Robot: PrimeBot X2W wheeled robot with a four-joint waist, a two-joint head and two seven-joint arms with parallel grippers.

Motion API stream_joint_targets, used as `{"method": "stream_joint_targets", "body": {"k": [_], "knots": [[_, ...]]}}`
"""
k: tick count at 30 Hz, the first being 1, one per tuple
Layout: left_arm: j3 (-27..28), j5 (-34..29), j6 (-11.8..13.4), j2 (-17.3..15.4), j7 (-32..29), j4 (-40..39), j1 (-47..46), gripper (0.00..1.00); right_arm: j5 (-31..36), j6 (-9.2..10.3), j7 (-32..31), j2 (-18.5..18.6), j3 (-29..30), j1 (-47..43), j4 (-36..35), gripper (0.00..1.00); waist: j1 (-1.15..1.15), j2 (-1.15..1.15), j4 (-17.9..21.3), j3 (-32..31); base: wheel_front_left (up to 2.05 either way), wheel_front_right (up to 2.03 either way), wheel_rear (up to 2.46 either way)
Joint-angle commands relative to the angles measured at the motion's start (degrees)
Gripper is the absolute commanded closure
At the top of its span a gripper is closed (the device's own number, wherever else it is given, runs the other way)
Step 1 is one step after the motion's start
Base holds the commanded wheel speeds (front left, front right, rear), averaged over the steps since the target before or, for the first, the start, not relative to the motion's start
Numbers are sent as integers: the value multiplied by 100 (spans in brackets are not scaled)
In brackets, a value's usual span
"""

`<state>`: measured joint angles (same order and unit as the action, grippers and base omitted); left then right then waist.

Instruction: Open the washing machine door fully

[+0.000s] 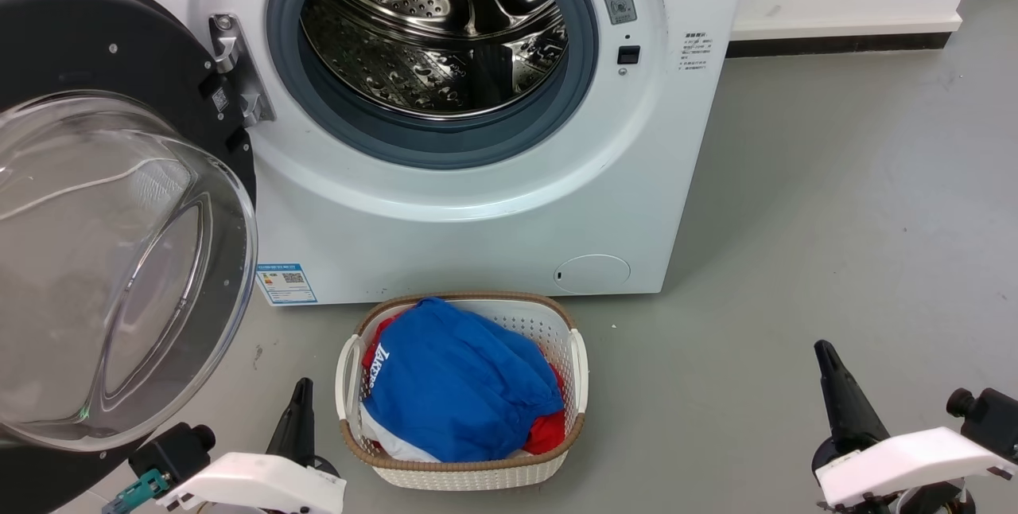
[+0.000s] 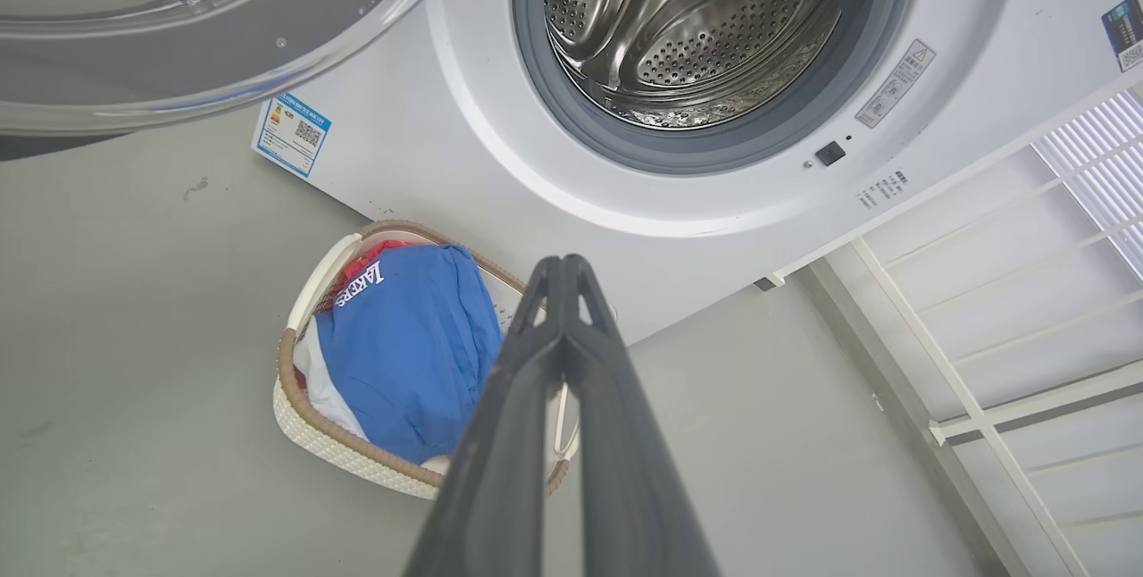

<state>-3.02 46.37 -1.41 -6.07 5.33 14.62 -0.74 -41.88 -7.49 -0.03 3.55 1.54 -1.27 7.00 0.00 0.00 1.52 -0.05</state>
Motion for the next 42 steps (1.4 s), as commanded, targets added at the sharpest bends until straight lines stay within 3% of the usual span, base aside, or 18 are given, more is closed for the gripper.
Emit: {"method": "stream_joint_targets", "body": {"k": [1, 42], "knots": [[71, 201, -37, 16, -47, -80, -184, 100, -248, -1, -16, 45, 23, 149, -36, 100, 0, 0, -3, 0, 0, 0, 0], [567, 2608, -365, 189, -676, -75, -403, 100, -2960, -1, -290, 59, 195, 502, 358, 100, 0, 0, -70, 11, 0, 0, 0]]}}
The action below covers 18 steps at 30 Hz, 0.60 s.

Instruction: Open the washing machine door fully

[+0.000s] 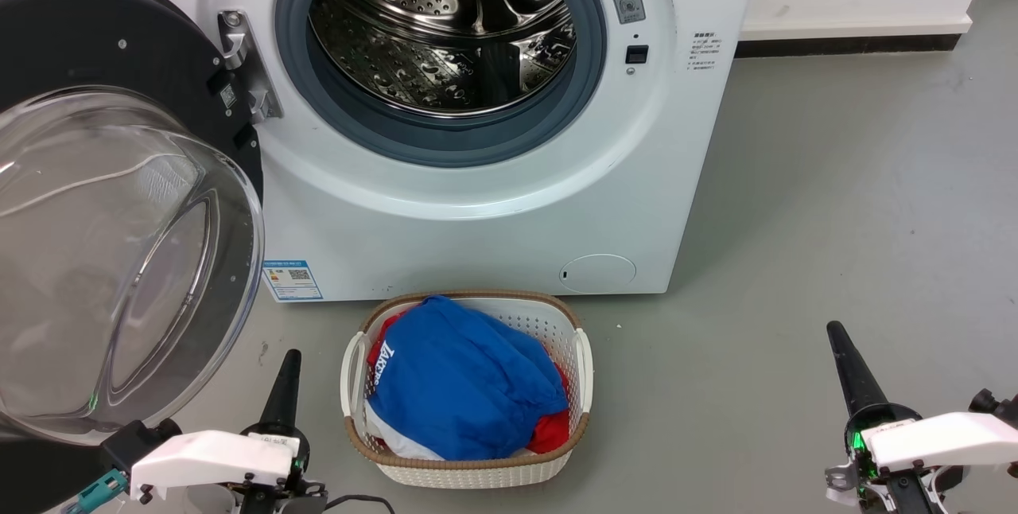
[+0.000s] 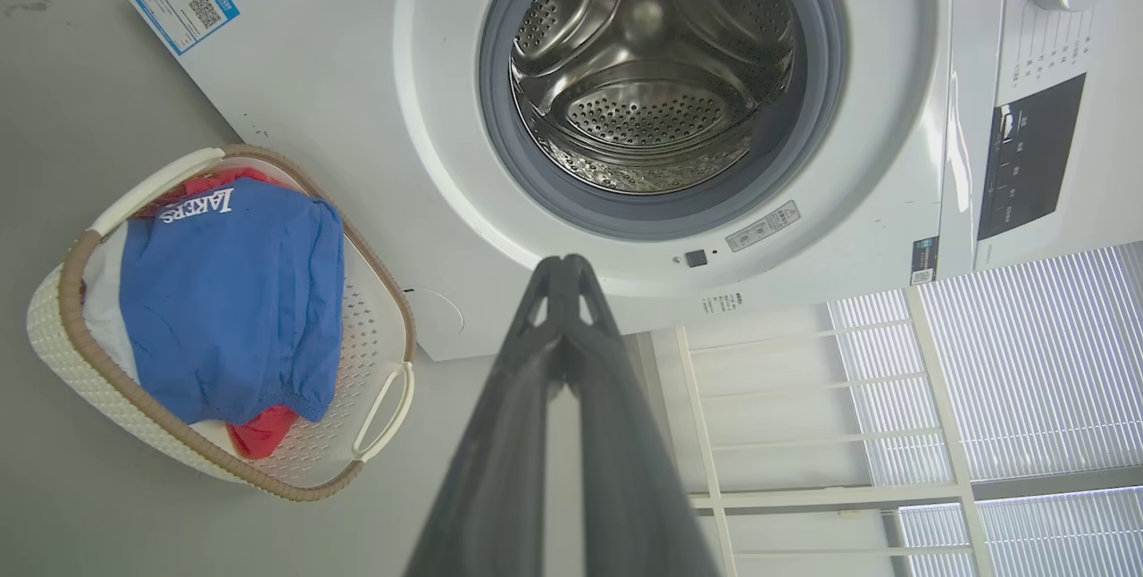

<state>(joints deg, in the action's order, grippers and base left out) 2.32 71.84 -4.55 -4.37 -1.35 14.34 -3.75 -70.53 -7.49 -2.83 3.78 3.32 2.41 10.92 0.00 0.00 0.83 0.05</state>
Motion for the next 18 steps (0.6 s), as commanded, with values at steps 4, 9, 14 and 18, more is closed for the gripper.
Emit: {"method": "stream_joint_targets", "body": {"k": [4, 9, 14, 18], "knots": [[75, 259, -70, 32, -63, -47, -128, 100, -304, -1, -34, 34, 34, 159, 4, 100, 0, 0, -7, 1, 0, 0, 0], [137, 584, -113, 46, -155, -47, -163, 100, -666, 0, -81, 30, 65, 200, 62, 100, 0, 0, -19, 3, 0, 0, 0], [182, 807, -148, 62, -205, -46, -187, 100, -913, 0, -109, 27, 83, 241, 99, 100, 0, 0, -27, 4, 0, 0, 0], [221, 980, -167, 72, -253, -43, -180, 100, -1105, 0, -130, 23, 100, 273, 128, 100, 0, 0, -34, 5, 0, 0, 0]]}}
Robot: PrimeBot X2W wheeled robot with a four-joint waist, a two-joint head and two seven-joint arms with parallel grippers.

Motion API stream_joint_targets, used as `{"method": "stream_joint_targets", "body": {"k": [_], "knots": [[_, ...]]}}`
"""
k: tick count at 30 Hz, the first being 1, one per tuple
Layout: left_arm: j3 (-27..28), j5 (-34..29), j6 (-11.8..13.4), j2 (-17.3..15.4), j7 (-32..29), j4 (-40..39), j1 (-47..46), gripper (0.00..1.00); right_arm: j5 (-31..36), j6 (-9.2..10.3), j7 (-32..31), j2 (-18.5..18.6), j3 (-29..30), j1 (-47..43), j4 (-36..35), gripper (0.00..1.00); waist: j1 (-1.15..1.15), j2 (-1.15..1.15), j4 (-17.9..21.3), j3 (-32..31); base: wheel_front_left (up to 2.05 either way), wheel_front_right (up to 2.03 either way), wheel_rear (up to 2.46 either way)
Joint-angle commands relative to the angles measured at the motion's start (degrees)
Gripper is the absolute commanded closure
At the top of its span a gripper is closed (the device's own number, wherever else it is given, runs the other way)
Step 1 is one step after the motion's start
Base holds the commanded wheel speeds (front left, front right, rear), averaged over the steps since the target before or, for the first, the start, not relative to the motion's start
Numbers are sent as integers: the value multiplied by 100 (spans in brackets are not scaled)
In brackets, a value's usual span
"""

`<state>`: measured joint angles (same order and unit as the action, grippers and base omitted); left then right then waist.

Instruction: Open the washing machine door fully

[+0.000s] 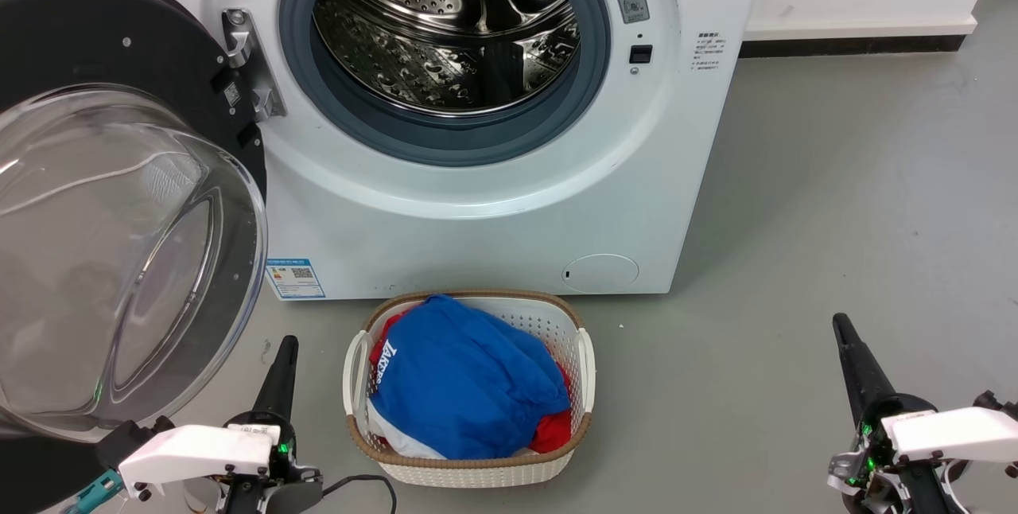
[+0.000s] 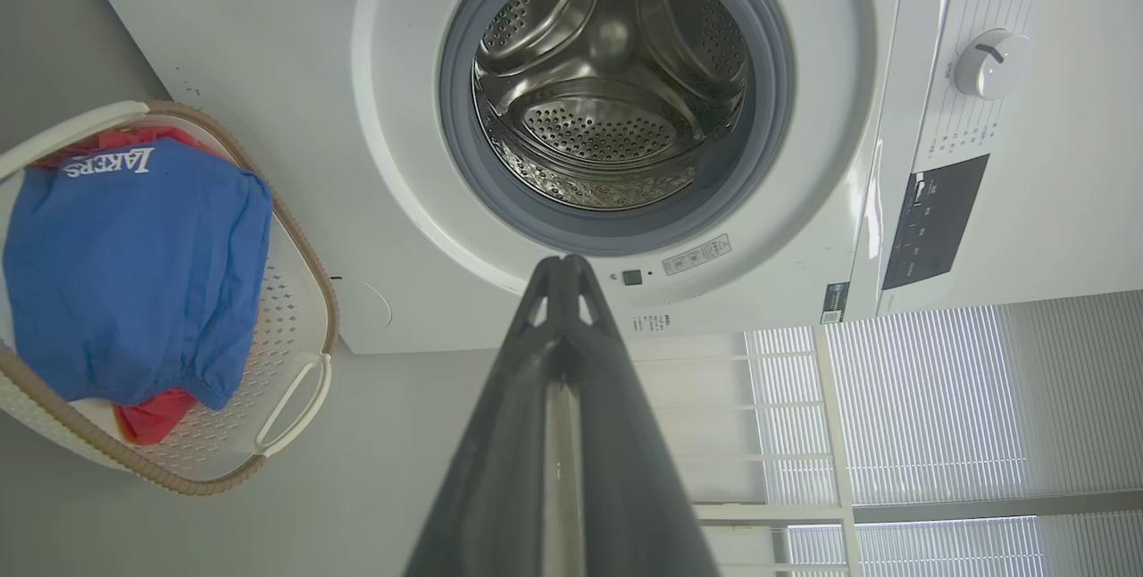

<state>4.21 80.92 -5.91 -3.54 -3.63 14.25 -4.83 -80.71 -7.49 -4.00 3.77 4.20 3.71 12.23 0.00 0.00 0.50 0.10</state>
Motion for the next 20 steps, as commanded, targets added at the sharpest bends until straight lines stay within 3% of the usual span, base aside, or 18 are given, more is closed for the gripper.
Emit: {"method": "stream_joint_targets", "body": {"k": [1, 20], "knots": [[42, 112, -35, -7, -35, -34, -76, 100, -137, 0, -21, 23, 16, 148, 0, 100, 0, 0, -2, 0, 0, 0, 0], [190, 855, -138, 54, -226, -30, -161, 100, -941, 0, -122, 5, 91, 249, 136, 100, 0, 0, -34, 5, 0, 0, 0]]}}
